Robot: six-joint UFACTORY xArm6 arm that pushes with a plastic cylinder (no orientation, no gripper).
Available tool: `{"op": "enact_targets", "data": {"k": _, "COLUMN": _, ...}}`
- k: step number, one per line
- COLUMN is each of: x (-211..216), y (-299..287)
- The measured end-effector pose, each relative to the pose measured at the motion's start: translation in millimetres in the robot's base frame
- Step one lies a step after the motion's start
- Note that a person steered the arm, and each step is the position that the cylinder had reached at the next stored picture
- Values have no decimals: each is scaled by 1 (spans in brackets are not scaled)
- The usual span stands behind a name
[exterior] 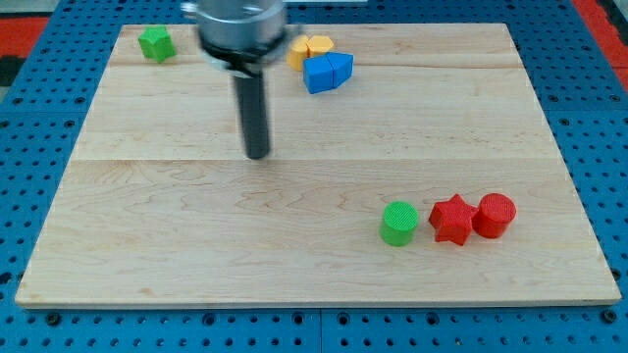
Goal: Push green star a bit left
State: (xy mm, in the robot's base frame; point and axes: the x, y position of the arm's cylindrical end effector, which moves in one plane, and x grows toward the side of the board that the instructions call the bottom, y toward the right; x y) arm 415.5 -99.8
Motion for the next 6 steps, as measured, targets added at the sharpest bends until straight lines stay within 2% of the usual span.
{"op": "enact_targets", "data": {"k": 1, "x": -57, "y": -40}}
{"op": "enact_targets", "data": {"k": 3, "x": -201, "y": -87}}
{"op": "enact_targets", "data": {"k": 4, "x": -224, "y": -115}}
{"op": "enact_targets", "data": {"k": 5, "x": -208, "y": -167}}
{"op": "enact_targets", "data": {"k": 6, "x": -192, "y": -162}}
